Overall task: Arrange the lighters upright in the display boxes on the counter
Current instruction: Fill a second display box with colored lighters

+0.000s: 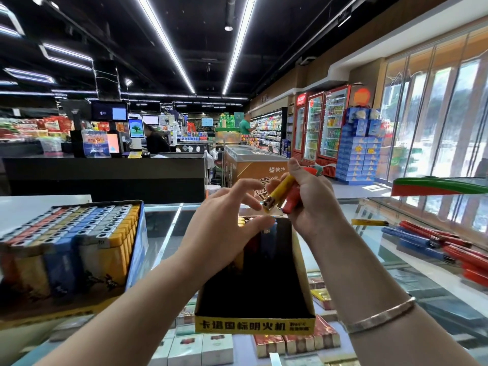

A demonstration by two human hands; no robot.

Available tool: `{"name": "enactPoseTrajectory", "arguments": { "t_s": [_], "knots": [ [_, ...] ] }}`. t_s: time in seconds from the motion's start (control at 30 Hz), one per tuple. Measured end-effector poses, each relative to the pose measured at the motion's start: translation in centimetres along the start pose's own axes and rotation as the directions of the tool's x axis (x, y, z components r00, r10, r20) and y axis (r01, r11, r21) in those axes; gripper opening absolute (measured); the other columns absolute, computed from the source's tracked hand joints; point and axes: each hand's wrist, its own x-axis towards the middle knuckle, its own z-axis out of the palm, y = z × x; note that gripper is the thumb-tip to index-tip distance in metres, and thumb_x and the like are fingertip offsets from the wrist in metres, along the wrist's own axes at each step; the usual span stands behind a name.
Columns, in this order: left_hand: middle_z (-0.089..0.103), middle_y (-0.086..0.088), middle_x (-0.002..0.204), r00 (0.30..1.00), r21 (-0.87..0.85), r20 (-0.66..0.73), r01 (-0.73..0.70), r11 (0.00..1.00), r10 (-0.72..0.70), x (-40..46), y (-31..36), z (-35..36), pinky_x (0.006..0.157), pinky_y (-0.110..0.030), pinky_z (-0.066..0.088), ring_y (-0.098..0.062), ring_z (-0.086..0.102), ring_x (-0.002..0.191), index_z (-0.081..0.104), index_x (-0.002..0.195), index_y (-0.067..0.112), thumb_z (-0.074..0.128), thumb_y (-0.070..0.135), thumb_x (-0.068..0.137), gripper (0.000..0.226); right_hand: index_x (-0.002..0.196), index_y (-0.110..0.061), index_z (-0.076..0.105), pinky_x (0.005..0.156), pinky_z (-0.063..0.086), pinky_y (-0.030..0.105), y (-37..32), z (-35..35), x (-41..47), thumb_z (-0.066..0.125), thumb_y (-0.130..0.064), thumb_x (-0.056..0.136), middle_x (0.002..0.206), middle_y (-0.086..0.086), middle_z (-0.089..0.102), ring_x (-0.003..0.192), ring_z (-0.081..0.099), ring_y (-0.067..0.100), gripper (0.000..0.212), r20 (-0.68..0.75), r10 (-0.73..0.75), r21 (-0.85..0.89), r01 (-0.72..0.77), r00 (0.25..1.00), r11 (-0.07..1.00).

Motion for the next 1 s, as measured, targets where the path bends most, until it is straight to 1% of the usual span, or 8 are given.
{"name": "enactPoseTrajectory", "arguments": {
  "t_s": [0.1,0.2,0.33,0.43,0.6,0.73,0.87,1.0],
  "knots": [
    [0.06,0.024,0.087,0.986,0.056,-0.09,-0.135,0.989,0.139,-0.1,0.4,-0.5,0.074,-0.028,0.049,-0.01,0.06,0.091,0.051,0.111,0.042,0.073,0.029,0.075,0.044,0.103,0.0,0.048,0.043,0.051,0.028,0.3,0.7,-0.2,0.059,-0.017,0.09,0.05,0.005,0.061,0.044,0.063,0.018,0.024,0.0,0.051,0.066,-0.051,0.999,0.997],
    [0.072,0.007,0.092,0.949,0.172,-0.137,-0.258,0.951,0.282,0.0,0.7,-0.8,0.076,-0.034,0.054,-0.016,0.066,0.085,0.069,0.102,0.027,0.069,0.03,0.073,0.029,0.089,0.0,0.048,0.05,0.054,0.036,0.5,0.8,-0.1,0.059,-0.016,0.09,0.071,0.014,0.058,0.053,0.064,0.024,0.02,-0.024,0.158,0.111,-0.155,0.987,0.982],
    [0.065,0.016,0.082,0.94,0.067,-0.267,-0.202,0.977,0.213,0.5,0.7,-1.9,0.065,-0.026,0.052,-0.006,0.062,0.071,0.072,0.095,0.019,0.059,0.04,0.081,0.028,0.091,-0.003,0.053,0.061,0.058,0.038,0.5,0.7,-0.1,0.057,-0.018,0.091,0.075,0.013,0.062,0.062,0.065,0.022,0.016,0.034,0.189,-0.02,-0.189,0.981,0.982],
    [0.057,0.018,0.083,0.947,-0.112,-0.314,-0.107,0.988,0.067,0.9,0.3,-3.3,0.057,-0.019,0.047,0.0,0.054,0.066,0.069,0.092,0.026,0.057,0.043,0.081,0.023,0.091,-0.006,0.054,0.055,0.057,0.032,0.2,0.5,-0.2,0.057,-0.02,0.092,0.072,0.011,0.067,0.06,0.068,0.02,0.014,0.044,0.057,-0.208,-0.046,0.997,0.977],
    [0.065,0.015,0.071,0.995,-0.259,-0.058,0.065,0.964,-0.083,1.1,-0.3,-4.3,0.061,-0.009,0.047,0.002,0.059,0.064,0.065,0.078,0.036,0.063,0.042,0.07,0.01,0.099,-0.003,0.052,0.074,0.057,0.038,0.6,0.0,0.2,0.056,-0.018,0.092,0.085,0.017,0.064,0.073,0.066,0.025,0.017,0.048,-0.169,-0.522,0.169,0.984,0.836],
    [0.068,0.017,0.069,0.985,-0.198,0.144,0.124,0.972,-0.096,0.9,-0.4,-3.8,0.062,-0.011,0.049,0.001,0.062,0.06,0.067,0.077,0.035,0.068,0.046,0.061,0.02,0.094,-0.004,0.055,0.079,0.054,0.041,1.6,-0.4,0.3,0.057,-0.024,0.092,0.077,0.014,0.067,0.07,0.068,0.025,0.02,0.089,-0.126,-0.69,0.152,0.988,0.708],
    [0.068,0.018,0.071,0.961,-0.132,0.262,0.127,0.983,-0.089,1.0,-0.7,-4.0,0.069,-0.023,0.051,0.0,0.062,0.065,0.068,0.071,0.037,0.077,0.035,0.066,0.011,0.093,-0.008,0.055,0.074,0.055,0.04,2.4,-0.6,0.5,0.058,-0.025,0.09,0.091,0.02,0.064,0.08,0.066,0.027,0.017,0.09,-0.086,-0.76,0.124,0.992,0.638],
    [0.064,0.028,0.074,0.917,-0.039,0.388,0.113,0.993,-0.089,1.0,-0.9,-4.7,0.061,-0.009,0.045,0.006,0.058,0.069,0.066,0.068,0.042,0.079,0.028,0.07,0.019,0.091,-0.012,0.056,0.078,0.054,0.042,2.7,-0.7,0.7,0.06,-0.026,0.088,0.091,0.018,0.064,0.084,0.064,0.03,0.015,0.078,-0.087,-0.779,0.115,0.993,0.616]
  ]
}}
